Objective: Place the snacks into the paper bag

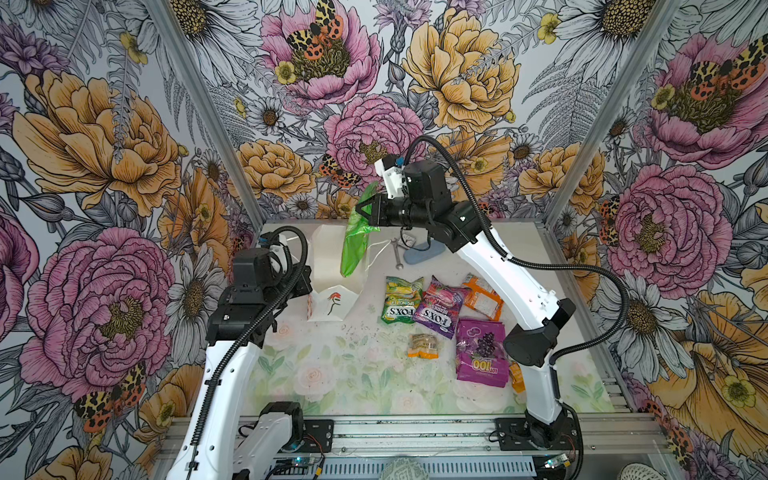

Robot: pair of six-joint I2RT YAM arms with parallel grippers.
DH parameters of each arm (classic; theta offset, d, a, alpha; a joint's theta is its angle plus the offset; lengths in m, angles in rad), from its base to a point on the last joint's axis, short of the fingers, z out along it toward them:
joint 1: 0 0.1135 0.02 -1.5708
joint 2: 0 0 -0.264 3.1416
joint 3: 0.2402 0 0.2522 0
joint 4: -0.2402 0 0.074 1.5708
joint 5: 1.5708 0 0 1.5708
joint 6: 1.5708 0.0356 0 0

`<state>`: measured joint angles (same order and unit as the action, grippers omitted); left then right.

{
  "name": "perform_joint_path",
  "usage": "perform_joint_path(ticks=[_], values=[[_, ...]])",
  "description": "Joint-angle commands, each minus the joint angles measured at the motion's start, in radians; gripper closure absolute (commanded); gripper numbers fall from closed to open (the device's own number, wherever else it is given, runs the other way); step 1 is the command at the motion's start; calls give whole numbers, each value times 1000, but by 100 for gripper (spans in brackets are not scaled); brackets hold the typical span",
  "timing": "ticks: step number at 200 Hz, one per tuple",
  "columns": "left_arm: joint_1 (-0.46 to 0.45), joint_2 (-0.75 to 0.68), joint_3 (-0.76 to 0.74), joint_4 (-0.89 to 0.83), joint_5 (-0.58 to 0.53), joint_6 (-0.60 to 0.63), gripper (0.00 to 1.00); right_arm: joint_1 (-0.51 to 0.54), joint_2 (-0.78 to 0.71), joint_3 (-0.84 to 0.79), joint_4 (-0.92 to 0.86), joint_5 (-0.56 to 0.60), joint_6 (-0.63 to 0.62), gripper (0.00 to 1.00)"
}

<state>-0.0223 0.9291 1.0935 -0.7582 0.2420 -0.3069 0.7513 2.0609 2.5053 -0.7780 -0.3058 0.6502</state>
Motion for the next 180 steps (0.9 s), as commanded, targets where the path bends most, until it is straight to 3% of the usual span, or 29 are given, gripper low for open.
perform_joint_path(ticks=[1,56,130,180], values=[[-9,-10,-4,22,14,11,100,2,-27,36,25,-23,15,100],[-20,-21,-5,22,10,14,100,15,-47,-94,23,41,-46,100],[-10,-13,-5,19,-17,12,100,100,-112,-288,-26,234,-140,100],[-4,-18,-6,21,-13,15,100,115,-111,-313,-40,254,-138,99]])
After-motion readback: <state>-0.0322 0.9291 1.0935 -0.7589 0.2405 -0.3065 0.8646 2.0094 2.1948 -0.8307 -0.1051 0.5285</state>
